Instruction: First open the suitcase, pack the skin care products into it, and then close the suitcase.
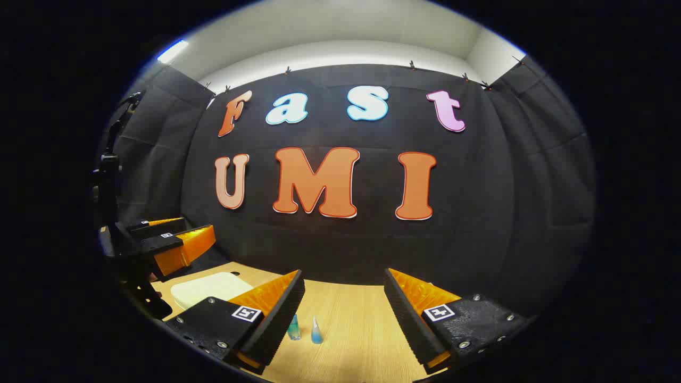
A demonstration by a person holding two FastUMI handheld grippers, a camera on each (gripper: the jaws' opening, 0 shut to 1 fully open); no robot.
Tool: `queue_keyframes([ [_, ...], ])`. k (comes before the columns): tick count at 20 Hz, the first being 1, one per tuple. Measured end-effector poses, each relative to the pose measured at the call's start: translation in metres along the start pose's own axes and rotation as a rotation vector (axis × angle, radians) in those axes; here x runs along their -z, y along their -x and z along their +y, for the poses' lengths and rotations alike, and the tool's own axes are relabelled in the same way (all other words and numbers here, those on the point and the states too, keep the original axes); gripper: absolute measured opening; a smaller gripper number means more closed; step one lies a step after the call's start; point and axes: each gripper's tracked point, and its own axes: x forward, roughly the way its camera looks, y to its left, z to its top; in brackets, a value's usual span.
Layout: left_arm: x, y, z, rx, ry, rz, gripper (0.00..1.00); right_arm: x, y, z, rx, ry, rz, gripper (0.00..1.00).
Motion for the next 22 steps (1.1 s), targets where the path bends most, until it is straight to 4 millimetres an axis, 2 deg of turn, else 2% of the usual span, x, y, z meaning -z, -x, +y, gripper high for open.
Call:
queue_keyframes([
  [4,-0.006,0.0,-0.007,-0.008,-0.01,-0.01,0.96,-0.004,-0.008,0.005,-0.02,0.001,-0.005,0.95],
  [8,-0.006,-0.013,-0.005,0.036,-0.068,-0.014,0.96,-0.004,-0.016,0.007,0.018,-0.003,-0.011,0.95],
  [10,-0.008,-0.018,-0.001,0.05,-0.069,-0.023,0.97,-0.006,-0.018,0.014,0.025,0.0,-0.018,0.95],
  [14,0.002,-0.027,0.008,0.058,-0.1,-0.017,0.97,-0.006,-0.022,0.018,0.058,0.028,-0.023,0.95],
  [17,0.019,-0.033,0.01,0.08,-0.122,0.016,0.97,-0.001,-0.027,0.023,0.068,0.033,-0.004,0.95],
  [22,0.047,-0.039,0.008,0.116,-0.188,0.065,0.98,0.008,-0.033,0.019,0.087,0.054,0.017,0.95],
])
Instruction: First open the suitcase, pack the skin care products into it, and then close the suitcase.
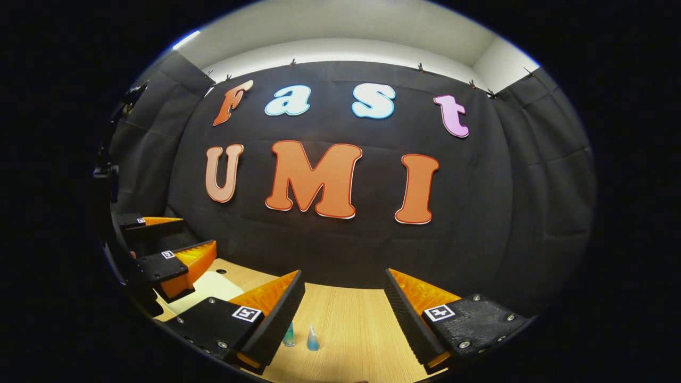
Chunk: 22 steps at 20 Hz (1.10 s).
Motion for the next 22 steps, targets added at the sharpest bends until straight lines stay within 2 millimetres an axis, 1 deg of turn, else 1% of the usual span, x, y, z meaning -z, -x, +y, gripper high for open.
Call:
queue_keyframes([
  [4,0.029,-0.005,-0.013,0.044,-0.074,0.059,0.98,0.007,-0.006,-0.005,0.013,0.005,0.023,0.95],
  [7,0.055,-0.008,-0.021,0.077,-0.161,0.103,0.98,0.012,-0.01,-0.013,0.027,0.015,0.03,0.95],
  [12,0.11,-0.007,-0.047,0.161,-0.336,0.187,0.98,0.023,-0.013,-0.023,0.043,0.012,0.055,0.95],
  [15,0.149,-0.007,-0.058,0.216,-0.427,0.258,0.98,0.028,-0.016,-0.03,0.054,0.018,0.064,0.95],
  [17,0.17,-0.013,-0.06,0.234,-0.492,0.293,0.98,0.03,-0.017,-0.036,0.063,0.018,0.067,0.95],
  [19,0.192,-0.011,-0.062,0.25,-0.557,0.322,0.98,0.033,-0.02,-0.041,0.073,0.019,0.072,0.95],
  [22,0.218,-0.008,-0.065,0.288,-0.644,0.364,0.97,0.038,-0.023,-0.048,0.087,0.018,0.08,0.95],
])
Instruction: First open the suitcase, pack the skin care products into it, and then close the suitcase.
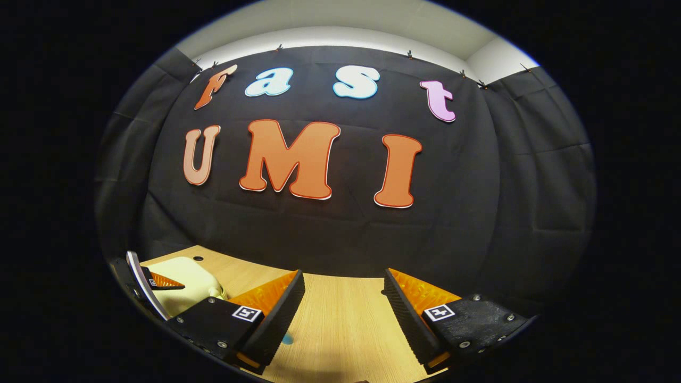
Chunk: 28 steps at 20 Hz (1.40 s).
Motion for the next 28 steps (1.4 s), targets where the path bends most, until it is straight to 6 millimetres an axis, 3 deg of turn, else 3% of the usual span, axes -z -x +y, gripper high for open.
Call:
queue_keyframes([
  [6,0.028,-0.018,-0.021,0.028,-0.135,0.086,0.97,0.008,-0.011,-0.011,0.027,0.002,0.013,0.95],
  [10,0.037,-0.028,-0.023,0.011,-0.272,0.133,0.88,0.014,-0.013,-0.012,0.033,0.001,0.026,0.95],
  [14,0.044,-0.039,-0.023,-0.02,-0.404,0.173,0.56,0.014,-0.015,-0.011,0.031,0.016,0.026,0.95],
  [15,0.045,-0.04,-0.026,-0.016,-0.408,0.172,0.31,0.014,-0.015,-0.011,0.034,0.021,0.023,0.95],
  [16,0.043,-0.038,-0.027,-0.021,-0.395,0.169,0.25,0.013,-0.014,-0.011,0.033,0.022,0.022,0.95],
  [17,0.044,-0.034,-0.026,-0.02,-0.375,0.184,0.08,0.012,-0.013,-0.01,0.034,0.024,0.021,0.95],
  [18,0.042,-0.03,-0.023,-0.022,-0.337,0.181,0.09,0.012,-0.012,-0.01,0.033,0.027,0.021,0.95],
  [20,0.031,-0.024,-0.008,-0.05,-0.274,0.16,0.09,0.011,-0.01,-0.008,0.032,0.034,0.019,0.95],
  [28,0.006,0.003,0.102,-0.162,0.086,0.108,0.07,0.001,-0.012,0.014,0.006,0.053,0.006,0.95],
])
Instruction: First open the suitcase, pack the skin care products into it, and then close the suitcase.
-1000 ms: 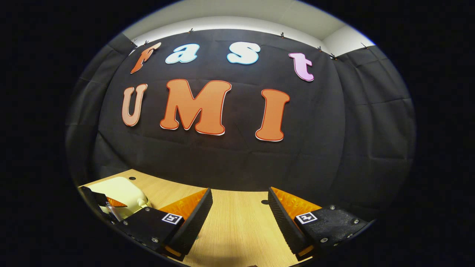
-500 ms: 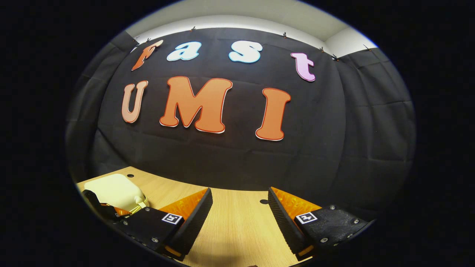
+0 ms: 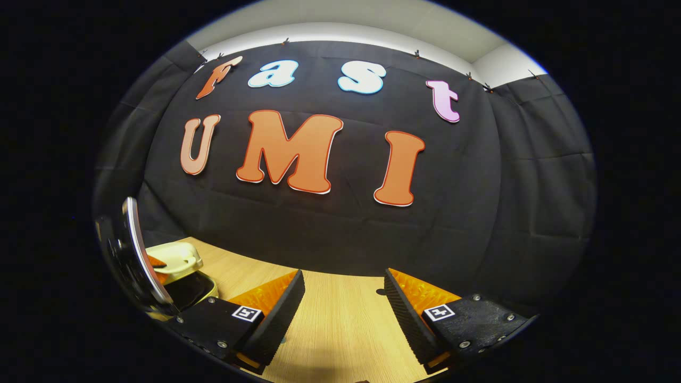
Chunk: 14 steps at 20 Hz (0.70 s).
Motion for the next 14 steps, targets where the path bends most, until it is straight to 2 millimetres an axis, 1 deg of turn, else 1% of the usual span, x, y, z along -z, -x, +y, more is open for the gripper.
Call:
queue_keyframes([
  [4,0.0,0.003,0.05,-0.025,0.161,-0.003,0.07,-0.009,-0.003,0.015,-0.012,0.007,-0.012,0.95],
  [6,0.007,0.008,0.074,-0.045,0.249,-0.006,0.07,-0.01,-0.004,0.024,-0.022,0.005,-0.005,0.95],
  [9,0.019,0.009,0.118,-0.083,0.392,-0.001,0.09,-0.012,-0.004,0.038,-0.033,0.008,-0.003,0.95],
  [10,0.025,0.007,0.134,-0.098,0.439,0.004,0.09,-0.013,-0.005,0.042,-0.036,0.013,-0.001,0.95],
  [11,0.035,0.004,0.149,-0.127,0.476,0.008,0.11,-0.014,-0.005,0.048,-0.04,0.016,-0.001,0.95],
  [13,0.061,0.001,0.185,-0.188,0.523,0.03,0.13,-0.015,-0.005,0.058,-0.047,0.02,0.002,0.95],
  [14,0.076,0.003,0.204,-0.208,0.537,0.039,0.13,-0.016,-0.006,0.063,-0.05,0.021,0.004,0.95],
])
